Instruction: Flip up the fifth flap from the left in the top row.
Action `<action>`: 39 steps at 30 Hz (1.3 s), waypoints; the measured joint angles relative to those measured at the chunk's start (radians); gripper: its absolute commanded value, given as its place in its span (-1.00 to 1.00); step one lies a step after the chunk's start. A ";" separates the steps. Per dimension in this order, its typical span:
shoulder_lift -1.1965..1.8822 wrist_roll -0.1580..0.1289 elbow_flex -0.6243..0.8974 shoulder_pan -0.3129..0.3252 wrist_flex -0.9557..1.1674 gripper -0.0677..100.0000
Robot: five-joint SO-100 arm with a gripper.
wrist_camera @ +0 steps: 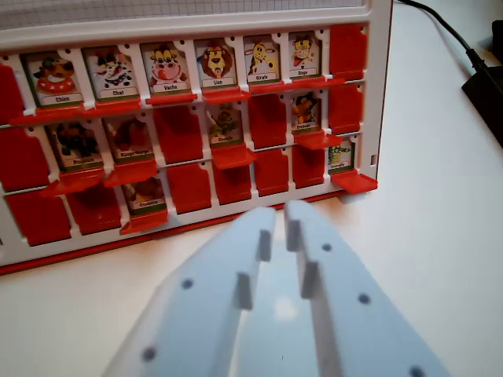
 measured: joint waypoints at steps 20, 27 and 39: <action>-0.761 0.031 -0.201 -0.044 -0.391 -0.97; -0.908 0.038 -0.281 -0.060 -0.439 -0.97; -1.057 0.038 -0.407 -0.063 -0.454 -0.97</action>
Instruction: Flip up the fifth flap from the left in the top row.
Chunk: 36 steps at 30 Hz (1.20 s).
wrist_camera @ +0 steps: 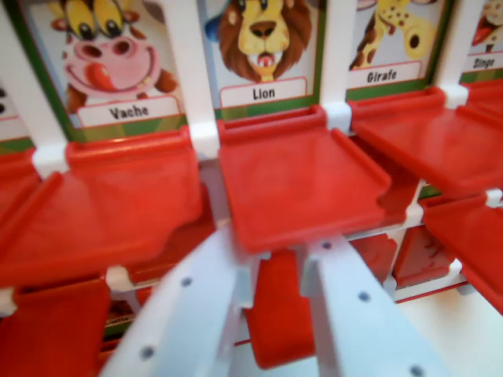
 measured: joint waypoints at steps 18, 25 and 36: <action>-0.086 0.020 -0.176 0.009 0.000 -0.97; -0.098 0.021 -0.190 0.009 0.006 -0.97; -0.114 0.021 -0.219 0.009 0.006 -0.97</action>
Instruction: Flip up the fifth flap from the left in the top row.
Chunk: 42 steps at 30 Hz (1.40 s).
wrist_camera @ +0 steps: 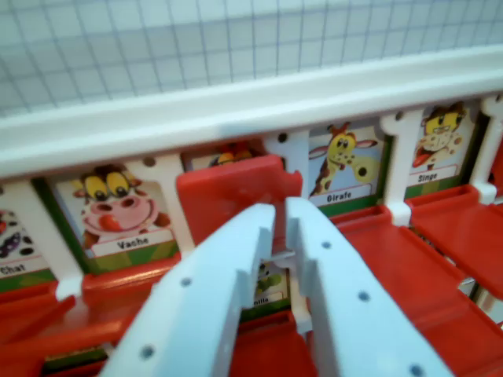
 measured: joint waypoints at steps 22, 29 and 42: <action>0.341 0.028 0.126 0.043 0.233 -0.97; 0.841 0.028 0.423 0.032 0.419 -0.97; 1.589 -0.006 0.706 0.018 0.742 -0.97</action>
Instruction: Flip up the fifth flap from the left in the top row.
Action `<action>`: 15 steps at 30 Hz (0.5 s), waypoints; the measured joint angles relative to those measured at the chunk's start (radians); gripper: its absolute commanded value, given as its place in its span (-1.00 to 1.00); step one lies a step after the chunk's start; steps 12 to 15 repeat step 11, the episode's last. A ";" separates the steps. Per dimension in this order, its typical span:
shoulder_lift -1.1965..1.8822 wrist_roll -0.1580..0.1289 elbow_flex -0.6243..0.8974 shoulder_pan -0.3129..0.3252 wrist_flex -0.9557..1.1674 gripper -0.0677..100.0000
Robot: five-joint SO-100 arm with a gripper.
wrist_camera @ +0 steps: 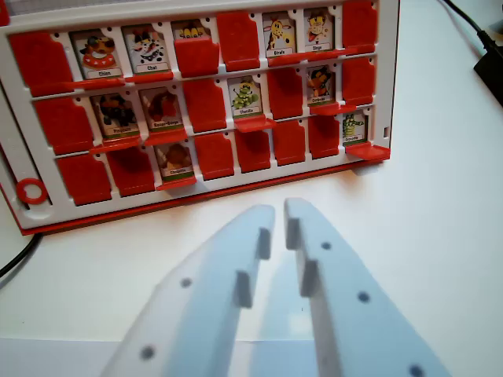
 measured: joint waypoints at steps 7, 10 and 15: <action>0.196 0.003 0.034 -0.005 0.146 -0.97; 0.198 0.003 0.034 -0.006 0.149 -0.97; 0.201 0.003 0.034 -0.012 0.149 -0.97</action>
